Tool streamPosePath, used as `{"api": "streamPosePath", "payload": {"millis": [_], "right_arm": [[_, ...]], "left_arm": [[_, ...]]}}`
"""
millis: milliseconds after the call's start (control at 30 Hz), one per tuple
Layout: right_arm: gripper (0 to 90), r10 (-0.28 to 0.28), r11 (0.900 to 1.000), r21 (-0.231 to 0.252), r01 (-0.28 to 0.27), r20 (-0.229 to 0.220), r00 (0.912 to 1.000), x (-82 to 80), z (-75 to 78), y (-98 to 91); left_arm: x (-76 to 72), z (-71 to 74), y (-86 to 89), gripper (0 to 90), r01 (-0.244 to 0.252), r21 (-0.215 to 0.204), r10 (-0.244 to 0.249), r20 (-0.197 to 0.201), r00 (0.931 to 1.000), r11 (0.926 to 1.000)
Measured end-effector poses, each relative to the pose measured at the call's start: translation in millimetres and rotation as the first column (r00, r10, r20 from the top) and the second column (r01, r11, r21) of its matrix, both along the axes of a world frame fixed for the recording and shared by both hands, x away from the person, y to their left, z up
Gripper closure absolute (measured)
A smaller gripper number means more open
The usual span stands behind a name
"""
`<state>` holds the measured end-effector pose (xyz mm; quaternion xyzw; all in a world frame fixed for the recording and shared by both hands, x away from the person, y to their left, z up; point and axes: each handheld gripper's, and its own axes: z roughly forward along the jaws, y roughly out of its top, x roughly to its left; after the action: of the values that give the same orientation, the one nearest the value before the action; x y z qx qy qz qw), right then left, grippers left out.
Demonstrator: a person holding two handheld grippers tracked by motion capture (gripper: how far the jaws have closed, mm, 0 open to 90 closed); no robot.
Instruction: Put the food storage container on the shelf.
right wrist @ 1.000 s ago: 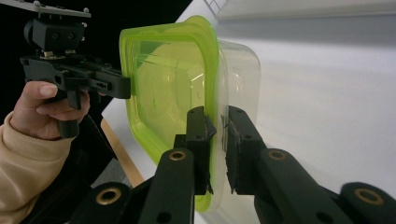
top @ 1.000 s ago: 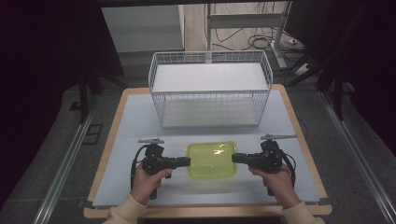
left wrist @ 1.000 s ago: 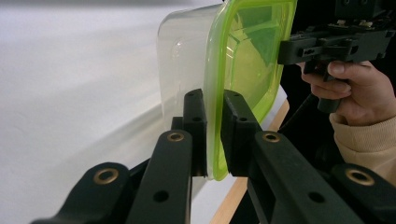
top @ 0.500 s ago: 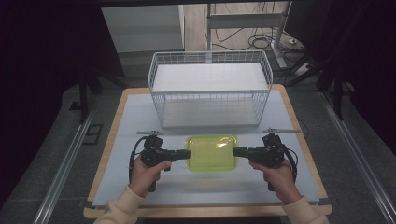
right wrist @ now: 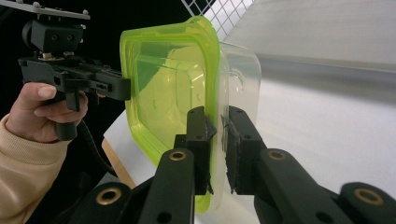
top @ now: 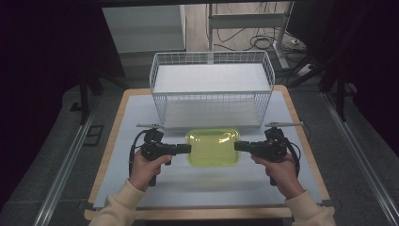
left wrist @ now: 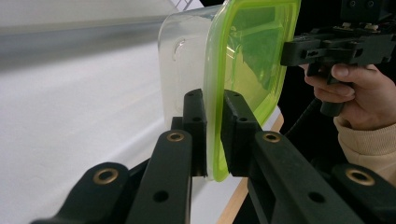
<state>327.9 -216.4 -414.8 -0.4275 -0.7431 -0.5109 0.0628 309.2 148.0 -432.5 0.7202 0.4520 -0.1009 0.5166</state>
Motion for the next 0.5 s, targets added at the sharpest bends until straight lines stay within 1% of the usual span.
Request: {"api": "streamPosePath", "payload": {"millis": [133,167,333,367,500], "right_arm": [[80.6,0.000,1.0000,-0.009,0.000,0.010,0.9999,4.5,6.9,1.4],[80.6,0.000,0.9999,-0.010,0.000,0.013,0.9999,5.3,8.3,1.6],[80.6,-0.001,1.0000,-0.007,0.001,0.018,0.9998,8.8,13.6,2.2],[80.6,-0.004,1.0000,-0.008,0.004,0.020,0.9998,10.0,16.5,2.8],[80.6,-0.005,1.0000,-0.006,0.006,0.025,0.9997,13.5,20.3,3.2]], "left_arm": [[3.9,3.6,0.6,81.0,0.000,0.000,0.000,0.003,1.0000,1.0000],[6.0,6.3,0.7,81.0,-0.002,-0.003,0.002,0.003,1.0000,1.0000],[10.1,12.4,1.8,81.0,0.004,0.004,-0.004,0.013,0.9999,1.0000],[11.7,15.0,1.7,81.0,0.000,0.004,0.000,0.017,0.9999,1.0000],[15.3,18.9,2.3,81.0,0.000,0.004,0.000,0.018,0.9998,1.0000]]}}
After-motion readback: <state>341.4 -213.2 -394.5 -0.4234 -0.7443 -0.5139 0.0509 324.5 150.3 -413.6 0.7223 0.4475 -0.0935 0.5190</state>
